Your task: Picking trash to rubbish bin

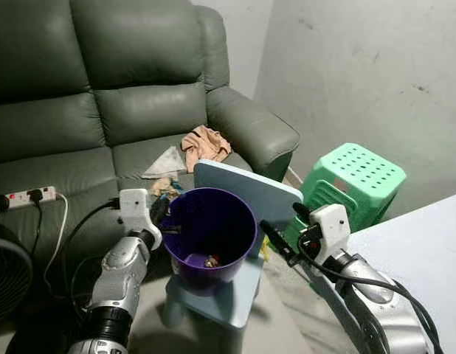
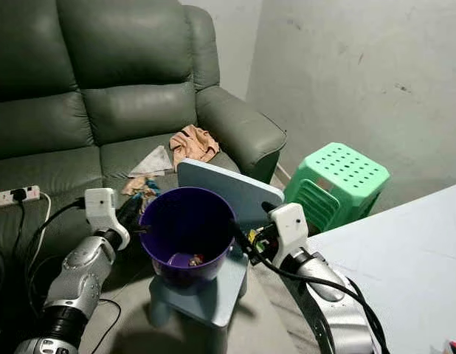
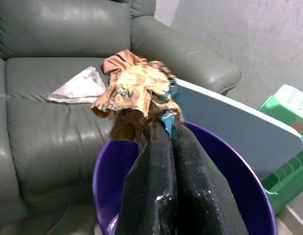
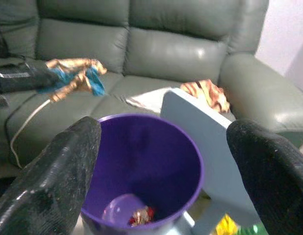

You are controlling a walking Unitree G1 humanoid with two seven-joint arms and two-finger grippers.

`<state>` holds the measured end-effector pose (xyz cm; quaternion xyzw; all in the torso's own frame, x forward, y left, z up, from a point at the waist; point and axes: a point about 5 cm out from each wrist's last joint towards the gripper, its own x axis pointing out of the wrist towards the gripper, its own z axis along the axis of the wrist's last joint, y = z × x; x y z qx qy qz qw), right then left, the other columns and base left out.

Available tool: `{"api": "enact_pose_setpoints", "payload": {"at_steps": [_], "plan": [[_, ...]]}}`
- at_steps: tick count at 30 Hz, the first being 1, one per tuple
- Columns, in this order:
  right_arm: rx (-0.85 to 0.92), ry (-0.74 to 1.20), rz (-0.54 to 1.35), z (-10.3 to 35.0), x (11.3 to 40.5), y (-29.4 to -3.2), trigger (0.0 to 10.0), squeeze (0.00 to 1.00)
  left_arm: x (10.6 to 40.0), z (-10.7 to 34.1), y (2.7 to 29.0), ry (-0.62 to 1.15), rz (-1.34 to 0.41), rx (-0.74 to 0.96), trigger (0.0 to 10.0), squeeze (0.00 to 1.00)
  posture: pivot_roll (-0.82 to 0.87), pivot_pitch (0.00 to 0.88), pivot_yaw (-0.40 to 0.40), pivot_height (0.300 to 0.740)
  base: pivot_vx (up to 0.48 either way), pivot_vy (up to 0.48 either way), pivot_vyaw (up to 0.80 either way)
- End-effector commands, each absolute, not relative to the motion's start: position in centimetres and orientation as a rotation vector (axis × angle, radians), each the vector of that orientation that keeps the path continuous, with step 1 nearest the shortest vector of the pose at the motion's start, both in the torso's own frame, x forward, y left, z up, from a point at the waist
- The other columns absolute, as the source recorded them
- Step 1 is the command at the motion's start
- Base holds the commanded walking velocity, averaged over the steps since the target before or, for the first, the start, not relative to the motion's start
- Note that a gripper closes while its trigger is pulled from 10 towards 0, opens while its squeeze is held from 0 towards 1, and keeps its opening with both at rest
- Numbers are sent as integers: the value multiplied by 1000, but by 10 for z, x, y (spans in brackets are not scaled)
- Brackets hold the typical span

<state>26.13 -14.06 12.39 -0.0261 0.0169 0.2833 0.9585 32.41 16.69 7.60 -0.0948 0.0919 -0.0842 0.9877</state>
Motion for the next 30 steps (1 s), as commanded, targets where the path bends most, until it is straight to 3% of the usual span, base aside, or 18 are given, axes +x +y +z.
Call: {"api": "enact_pose_setpoints", "payload": {"at_steps": [1,6,30], "plan": [[-63,32,578,129,257,-144,10000,0,326,78,163,181,-200,-185,10000,0,-6,0,-111,740,0,0,0],[-79,35,613,135,247,-144,10000,0,325,75,161,193,-247,-161,10000,0,-21,0,-124,740,0,0,0],[-76,132,653,153,213,-150,10000,0,344,71,163,244,-369,-166,10000,0,-100,158,-177,740,0,0,0]]}}
